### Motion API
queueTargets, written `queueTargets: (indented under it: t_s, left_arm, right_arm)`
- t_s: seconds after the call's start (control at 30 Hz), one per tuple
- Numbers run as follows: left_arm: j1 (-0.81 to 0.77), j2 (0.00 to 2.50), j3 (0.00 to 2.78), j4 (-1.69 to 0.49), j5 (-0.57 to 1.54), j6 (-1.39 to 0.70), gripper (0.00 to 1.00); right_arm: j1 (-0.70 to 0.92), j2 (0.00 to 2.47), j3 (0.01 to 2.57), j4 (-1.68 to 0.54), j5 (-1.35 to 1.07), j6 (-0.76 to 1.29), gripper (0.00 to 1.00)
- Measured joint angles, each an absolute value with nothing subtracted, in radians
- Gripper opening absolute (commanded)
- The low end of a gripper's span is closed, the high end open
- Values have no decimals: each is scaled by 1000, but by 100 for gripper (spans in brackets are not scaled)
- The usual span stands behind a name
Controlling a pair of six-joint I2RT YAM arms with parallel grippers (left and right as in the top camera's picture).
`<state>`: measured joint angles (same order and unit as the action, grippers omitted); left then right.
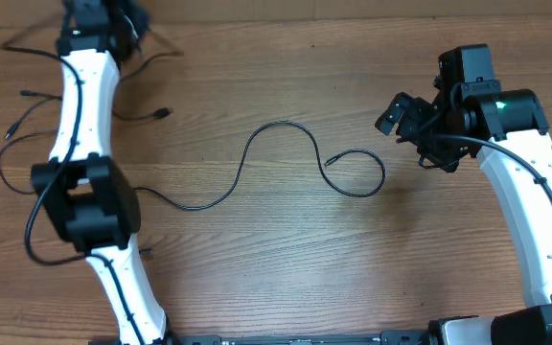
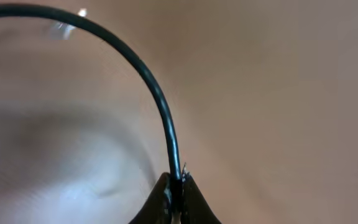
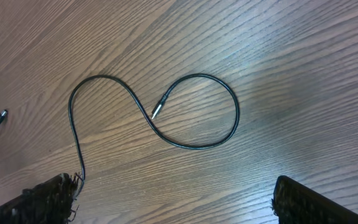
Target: Untangle cables
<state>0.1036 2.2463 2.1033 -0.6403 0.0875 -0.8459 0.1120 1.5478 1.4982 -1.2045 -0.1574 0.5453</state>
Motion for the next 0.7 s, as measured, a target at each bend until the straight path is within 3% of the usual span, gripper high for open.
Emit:
queueTargets:
  t_s: [0.13,0.2,0.27,0.3,0.5,0.7]
  left_arm:
    - [90,2336,2101,-768,141,-874,5]
    - [84,2362,2101,-816,179,-884,34]
    - [80,2375,2101,-840,231,-888,90]
    - [80,2377,2101,-846,275,-891,100]
    - [76,2377,2101,-863,525,-899,100]
    - [15,2377,2101,-1011,589,-899,100]
  right_arm:
    - [112,1548,1498,-1206,-157,546,100]
    - [112,1548,1498,-1205,-157,545,100]
    - [112,1548,1498,-1205,-158,545,100]
    - [112,1548,1498,-1206,-157,545,100]
    - [112,1548,1498,-1205,-157,546,100]
    - [112,1548,1498,-1205,-157,545,100]
